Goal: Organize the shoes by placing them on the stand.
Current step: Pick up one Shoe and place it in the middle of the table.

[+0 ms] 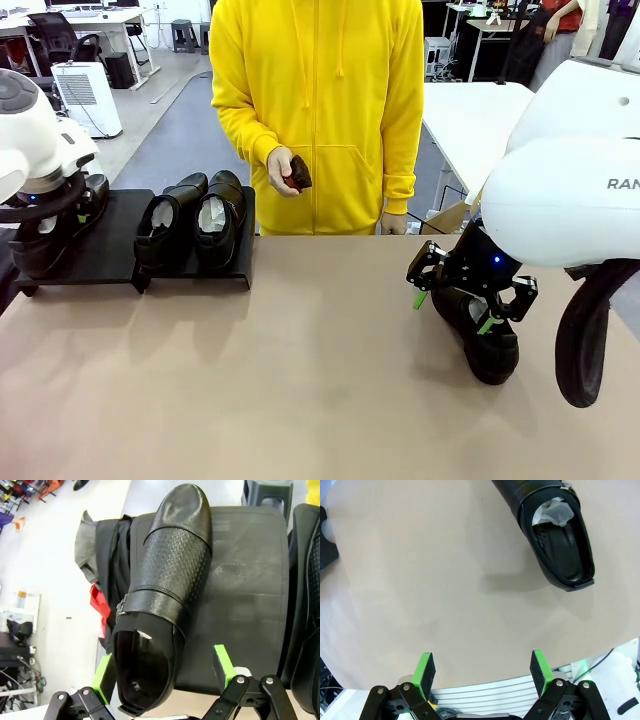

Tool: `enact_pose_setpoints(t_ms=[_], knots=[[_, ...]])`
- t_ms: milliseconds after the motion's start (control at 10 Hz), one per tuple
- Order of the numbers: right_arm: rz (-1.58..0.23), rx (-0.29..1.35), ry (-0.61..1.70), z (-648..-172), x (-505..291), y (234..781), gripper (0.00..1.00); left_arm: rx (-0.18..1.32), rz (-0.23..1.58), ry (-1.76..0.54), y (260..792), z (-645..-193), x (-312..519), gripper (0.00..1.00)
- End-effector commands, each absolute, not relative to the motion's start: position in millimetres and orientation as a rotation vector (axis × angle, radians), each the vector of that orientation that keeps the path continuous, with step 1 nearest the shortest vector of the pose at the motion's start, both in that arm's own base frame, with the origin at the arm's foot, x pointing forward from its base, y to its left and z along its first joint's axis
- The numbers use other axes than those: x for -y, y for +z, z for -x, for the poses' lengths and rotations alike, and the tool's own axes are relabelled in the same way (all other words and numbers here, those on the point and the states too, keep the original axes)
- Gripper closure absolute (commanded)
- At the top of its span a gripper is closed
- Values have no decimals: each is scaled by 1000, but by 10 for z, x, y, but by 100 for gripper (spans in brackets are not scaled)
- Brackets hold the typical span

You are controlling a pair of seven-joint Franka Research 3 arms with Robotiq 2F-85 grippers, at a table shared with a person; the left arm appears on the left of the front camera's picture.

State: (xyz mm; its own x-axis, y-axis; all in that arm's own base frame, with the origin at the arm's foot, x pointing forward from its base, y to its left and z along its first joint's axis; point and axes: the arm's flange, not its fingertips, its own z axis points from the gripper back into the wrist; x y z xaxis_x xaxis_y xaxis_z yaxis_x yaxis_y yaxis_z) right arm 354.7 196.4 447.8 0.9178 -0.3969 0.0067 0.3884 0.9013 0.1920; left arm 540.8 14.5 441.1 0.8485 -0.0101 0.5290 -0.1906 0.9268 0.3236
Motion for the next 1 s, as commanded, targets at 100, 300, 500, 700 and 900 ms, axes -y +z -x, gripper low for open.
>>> enact_pose_setpoints(t_ms=[100, 300, 500, 700, 900], knots=[[-212, 50, -390, -3588, -1970, 4495, 0, 592, -308, 59, 4701, -5164, 31, 2], [-212, 50, -390, -3588, -1970, 4495, 0, 584, -229, 28, 5236, -4704, 308, 2], [-212, 50, -390, -3588, -1970, 4495, 0, 426, -130, 1, 5500, -4276, 353, 2], [-212, 50, -390, -3588, -1970, 4495, 0, 297, -120, -30, 5642, -4092, 272, 2], [-186, 17, -364, -3713, -2016, 4398, 0, 261, -94, -37, 5707, -4008, 211, 2]])
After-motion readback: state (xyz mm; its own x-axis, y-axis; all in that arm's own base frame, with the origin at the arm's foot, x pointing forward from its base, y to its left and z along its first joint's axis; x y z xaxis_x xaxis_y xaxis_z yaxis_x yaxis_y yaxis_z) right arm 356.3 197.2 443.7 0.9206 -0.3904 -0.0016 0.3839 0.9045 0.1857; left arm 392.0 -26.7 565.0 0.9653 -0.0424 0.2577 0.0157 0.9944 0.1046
